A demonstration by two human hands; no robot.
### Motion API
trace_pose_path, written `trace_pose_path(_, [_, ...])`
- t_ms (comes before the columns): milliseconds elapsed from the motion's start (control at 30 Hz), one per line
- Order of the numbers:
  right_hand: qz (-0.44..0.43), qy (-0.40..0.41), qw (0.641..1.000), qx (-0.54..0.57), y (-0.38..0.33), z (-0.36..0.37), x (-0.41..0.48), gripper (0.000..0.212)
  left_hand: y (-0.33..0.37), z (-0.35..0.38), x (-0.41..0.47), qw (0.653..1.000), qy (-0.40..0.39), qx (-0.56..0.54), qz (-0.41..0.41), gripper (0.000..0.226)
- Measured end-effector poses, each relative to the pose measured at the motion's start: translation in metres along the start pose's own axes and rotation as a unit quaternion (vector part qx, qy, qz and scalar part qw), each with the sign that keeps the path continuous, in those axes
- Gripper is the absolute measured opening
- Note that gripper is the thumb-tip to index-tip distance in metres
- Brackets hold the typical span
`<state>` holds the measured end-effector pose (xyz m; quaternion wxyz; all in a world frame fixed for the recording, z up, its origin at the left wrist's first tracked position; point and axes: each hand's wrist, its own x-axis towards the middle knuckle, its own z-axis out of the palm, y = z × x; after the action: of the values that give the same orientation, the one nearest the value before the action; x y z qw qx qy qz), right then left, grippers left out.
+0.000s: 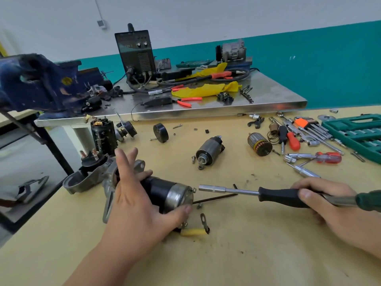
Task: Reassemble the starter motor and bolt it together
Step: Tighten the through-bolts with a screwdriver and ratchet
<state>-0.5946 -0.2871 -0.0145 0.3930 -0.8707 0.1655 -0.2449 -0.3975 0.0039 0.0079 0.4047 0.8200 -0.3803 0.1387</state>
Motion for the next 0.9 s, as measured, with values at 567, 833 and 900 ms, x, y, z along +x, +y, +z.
trace_pose_path(567, [-0.005,-0.096,0.979,-0.178,-0.013,0.006,0.000,0.036,0.014,-0.008,0.059,0.919,-0.236,0.301,0.099,0.088])
trace_pose_path(833, [0.328,-0.208,0.913,0.123,-0.032,-0.003,0.034,0.047,0.025,-0.003,0.062,0.884,-0.372,0.273,0.075,0.047])
trace_pose_path(900, [0.363,-0.212,0.898,0.128,-0.033,0.000,0.037,0.053,0.028,0.003,0.065,0.882,-0.383,0.266,0.065,0.032])
